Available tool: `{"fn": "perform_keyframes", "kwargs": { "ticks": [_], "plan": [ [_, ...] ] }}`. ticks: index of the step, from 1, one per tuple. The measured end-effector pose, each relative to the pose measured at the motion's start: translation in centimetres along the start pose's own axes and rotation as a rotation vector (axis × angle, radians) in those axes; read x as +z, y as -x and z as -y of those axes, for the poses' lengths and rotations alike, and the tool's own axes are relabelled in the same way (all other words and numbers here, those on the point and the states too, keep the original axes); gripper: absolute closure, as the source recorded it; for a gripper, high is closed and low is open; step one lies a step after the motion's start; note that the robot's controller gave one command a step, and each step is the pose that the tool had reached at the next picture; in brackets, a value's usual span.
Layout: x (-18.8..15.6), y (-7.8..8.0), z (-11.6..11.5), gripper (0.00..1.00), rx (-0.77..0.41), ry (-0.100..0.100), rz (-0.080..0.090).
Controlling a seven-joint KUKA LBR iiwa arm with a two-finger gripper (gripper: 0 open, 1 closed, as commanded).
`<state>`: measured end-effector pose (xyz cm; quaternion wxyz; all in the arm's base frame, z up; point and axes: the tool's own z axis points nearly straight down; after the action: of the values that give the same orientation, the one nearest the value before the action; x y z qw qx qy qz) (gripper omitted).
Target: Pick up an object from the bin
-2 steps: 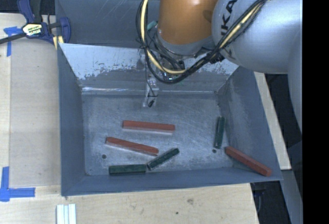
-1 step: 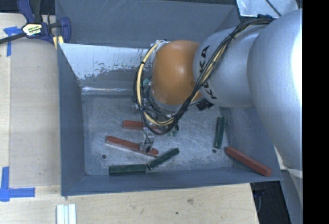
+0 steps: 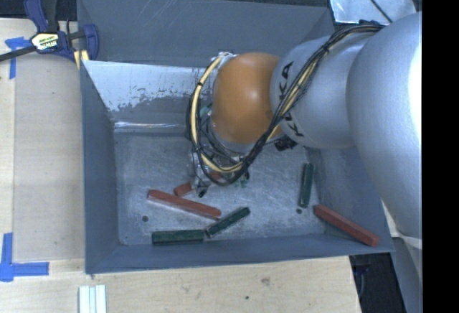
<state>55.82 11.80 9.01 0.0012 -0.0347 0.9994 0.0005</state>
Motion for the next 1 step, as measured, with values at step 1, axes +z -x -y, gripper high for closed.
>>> {"fn": "perform_keyframes", "kwargs": {
  "ticks": [1],
  "plan": [
    [0.0, 0.0, 0.01, 0.0, 0.0, 0.0, 0.0]
  ]
}}
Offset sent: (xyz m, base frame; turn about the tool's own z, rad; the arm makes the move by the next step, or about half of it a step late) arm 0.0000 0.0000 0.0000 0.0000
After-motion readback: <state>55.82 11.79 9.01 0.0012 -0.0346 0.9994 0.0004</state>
